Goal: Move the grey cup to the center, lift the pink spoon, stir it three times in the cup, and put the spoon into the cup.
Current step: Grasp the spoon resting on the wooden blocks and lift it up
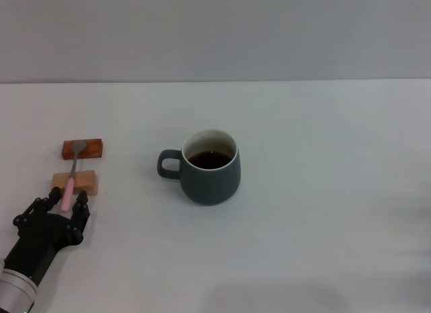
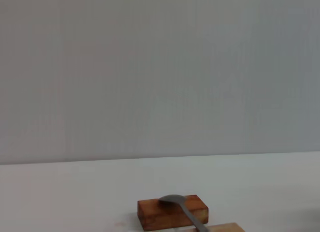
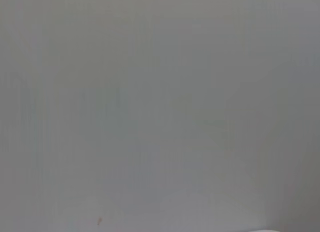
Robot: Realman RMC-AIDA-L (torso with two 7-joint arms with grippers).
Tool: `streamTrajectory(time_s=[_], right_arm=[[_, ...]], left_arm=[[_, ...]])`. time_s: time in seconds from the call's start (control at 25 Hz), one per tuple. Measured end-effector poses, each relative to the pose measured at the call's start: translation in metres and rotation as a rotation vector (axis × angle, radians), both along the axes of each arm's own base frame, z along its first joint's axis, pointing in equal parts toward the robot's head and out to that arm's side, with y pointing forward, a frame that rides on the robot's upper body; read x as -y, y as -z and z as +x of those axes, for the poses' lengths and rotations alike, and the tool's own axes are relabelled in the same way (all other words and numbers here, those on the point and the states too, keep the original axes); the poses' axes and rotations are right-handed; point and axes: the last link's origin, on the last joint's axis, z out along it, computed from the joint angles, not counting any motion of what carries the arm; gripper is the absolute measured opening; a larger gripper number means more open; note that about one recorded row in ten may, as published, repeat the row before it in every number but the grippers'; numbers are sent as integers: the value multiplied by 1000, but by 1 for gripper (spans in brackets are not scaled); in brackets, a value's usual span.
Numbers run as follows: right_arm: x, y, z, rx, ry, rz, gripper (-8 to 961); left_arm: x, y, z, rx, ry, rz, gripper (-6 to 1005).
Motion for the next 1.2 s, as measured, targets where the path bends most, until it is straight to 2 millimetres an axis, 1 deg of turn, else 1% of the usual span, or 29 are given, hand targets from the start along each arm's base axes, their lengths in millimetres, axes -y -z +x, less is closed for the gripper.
streamTrajectory(time_s=[0.36, 0.56, 0.84, 0.92, 1.2], right_arm=[[0, 2, -1, 3, -7, -10, 0], [0, 2, -2, 3, -9, -11, -1], [0, 2, -1, 3, -8, -11, -1], [0, 2, -1, 3, -7, -11, -1], [1, 2, -1, 2, -7, -10, -1]], left_arm=[[1, -1, -2, -12, 3, -5, 424], [-1, -1, -1, -9, 6, -2, 217], [-1, -1, 1, -8, 18, 0, 165], [-2, -4, 9, 8, 57, 24, 157], [-6, -7, 17, 23, 100, 44, 148]])
